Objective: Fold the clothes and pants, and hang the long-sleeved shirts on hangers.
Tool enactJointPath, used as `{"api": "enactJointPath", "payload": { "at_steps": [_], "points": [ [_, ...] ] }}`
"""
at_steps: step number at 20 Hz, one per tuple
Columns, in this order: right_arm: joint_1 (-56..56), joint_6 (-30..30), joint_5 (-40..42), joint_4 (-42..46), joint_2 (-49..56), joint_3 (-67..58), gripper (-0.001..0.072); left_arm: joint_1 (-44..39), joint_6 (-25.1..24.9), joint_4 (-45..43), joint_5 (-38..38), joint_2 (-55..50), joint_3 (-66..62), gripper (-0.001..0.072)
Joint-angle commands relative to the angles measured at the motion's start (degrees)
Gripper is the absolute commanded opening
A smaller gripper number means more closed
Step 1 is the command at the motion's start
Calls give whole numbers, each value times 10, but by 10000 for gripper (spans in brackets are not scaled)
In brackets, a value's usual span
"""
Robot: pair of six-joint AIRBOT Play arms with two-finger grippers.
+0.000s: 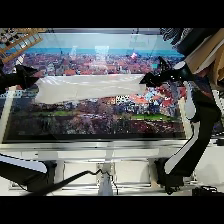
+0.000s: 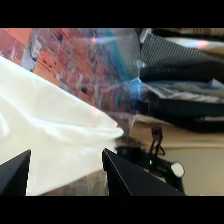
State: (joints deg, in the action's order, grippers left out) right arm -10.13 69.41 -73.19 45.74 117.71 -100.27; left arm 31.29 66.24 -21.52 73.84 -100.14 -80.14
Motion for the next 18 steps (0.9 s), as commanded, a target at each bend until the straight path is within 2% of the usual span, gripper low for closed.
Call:
{"api": "enactJointPath", "payload": {
  "at_steps": [1,3,4,5,6,7,8,10,14,16,18],
  "points": [
    [3,0,-16,-42,21,0,524,-2,-16,-44,48,4,0,480],
    [15,-9,-24,-74,32,0,497,-15,-15,-91,56,4,0,477],
    [22,-12,-25,-76,33,0,440,-24,-15,-108,56,4,0,454],
    [27,-14,-26,-76,33,0,419,-36,-15,-119,55,4,0,422],
    [29,-16,-27,-75,32,0,258,-50,-15,-125,55,4,0,317],
    [28,-15,-26,-68,29,0,11,-64,-15,-130,54,4,0,257],
    [23,-12,-25,-56,21,0,12,-82,-15,-133,52,4,0,232],
    [12,1,-25,14,-16,0,11,-118,-15,-146,48,4,0,75],
    [0,56,-58,304,-141,0,11,-205,47,-247,6,4,0,70],
    [-8,64,-76,375,-203,0,11,-248,58,-282,3,1,0,70],
    [-13,84,-77,388,-264,0,10,-287,58,-280,-4,-6,0,70]
  ]
}}
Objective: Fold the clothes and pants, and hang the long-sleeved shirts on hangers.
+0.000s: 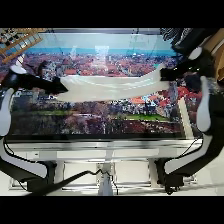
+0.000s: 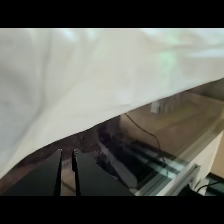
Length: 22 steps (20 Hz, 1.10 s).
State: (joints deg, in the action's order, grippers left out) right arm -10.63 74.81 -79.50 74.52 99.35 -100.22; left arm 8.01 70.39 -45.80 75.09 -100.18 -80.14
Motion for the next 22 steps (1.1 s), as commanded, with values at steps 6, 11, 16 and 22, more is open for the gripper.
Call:
{"api": "enactJointPath", "payload": {
  "at_steps": [6,11,16,22],
  "points": [
    [99,119,2,-14,-178,-1,10,-101,58,-39,-100,-43,0,69],
    [328,238,160,-16,-121,-1,9,-70,40,-39,-39,-10,-1,70],
    [472,285,377,-60,26,-1,10,3,22,-39,97,96,-1,69],
    [483,143,395,-219,165,-105,504,27,-8,-39,112,182,-1,34]
  ]
}}
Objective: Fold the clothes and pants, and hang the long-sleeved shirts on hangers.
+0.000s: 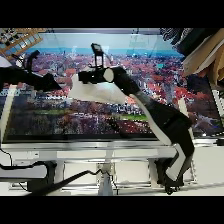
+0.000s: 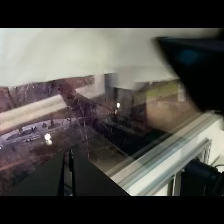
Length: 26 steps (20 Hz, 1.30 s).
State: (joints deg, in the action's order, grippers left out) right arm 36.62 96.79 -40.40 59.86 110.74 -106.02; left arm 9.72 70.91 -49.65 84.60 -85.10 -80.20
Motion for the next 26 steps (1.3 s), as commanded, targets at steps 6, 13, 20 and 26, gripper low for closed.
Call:
{"api": "enactJointPath", "payload": {
  "at_steps": [6,13,20,26],
  "points": [
    [-70,-27,-170,124,-45,-105,581,3,-13,-1,0,-2,1,34],
    [-223,-7,-343,109,-138,94,583,-14,-6,0,-1,-52,1,139],
    [-340,-155,-209,-145,-110,271,585,-18,-7,0,35,-53,1,139],
    [-365,-273,-240,-337,-10,264,585,-21,-7,0,44,-53,1,138]
  ]
}}
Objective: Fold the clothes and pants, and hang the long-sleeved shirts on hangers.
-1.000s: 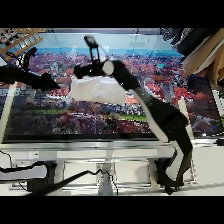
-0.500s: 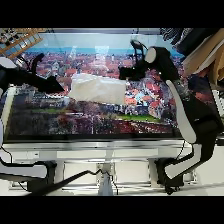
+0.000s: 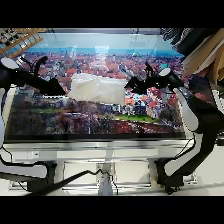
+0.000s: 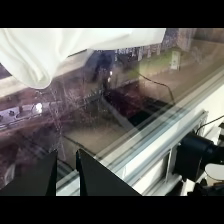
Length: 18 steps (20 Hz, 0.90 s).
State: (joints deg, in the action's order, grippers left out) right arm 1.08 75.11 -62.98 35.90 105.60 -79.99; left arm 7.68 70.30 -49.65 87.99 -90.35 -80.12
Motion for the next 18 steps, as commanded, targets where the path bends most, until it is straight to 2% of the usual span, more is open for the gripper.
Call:
{"api": "enactJointPath", "payload": {
  "at_steps": [1,3,5,6,8,10,11,15,18],
  "points": [
    [-5,-63,-21,-108,57,-4,585,-1,0,0,16,0,0,139],
    [11,-70,-26,-130,80,-30,581,-1,0,0,28,0,0,139],
    [32,-43,-31,-133,108,-75,547,-1,0,0,31,0,0,139],
    [39,-28,-31,-132,119,-94,429,-1,0,0,34,0,0,138],
    [44,-23,-20,-132,122,-116,13,-1,-1,0,45,0,0,139],
    [37,-18,4,-118,98,-121,11,-1,-1,-1,55,0,0,138],
    [28,8,27,-81,73,-119,11,-1,-3,-1,63,0,0,137],
    [-42,131,33,140,-58,-103,8,-1,-3,0,83,5,0,137],
    [-143,151,30,178,-177,-28,8,-1,-3,-1,84,13,0,137]
  ]
}}
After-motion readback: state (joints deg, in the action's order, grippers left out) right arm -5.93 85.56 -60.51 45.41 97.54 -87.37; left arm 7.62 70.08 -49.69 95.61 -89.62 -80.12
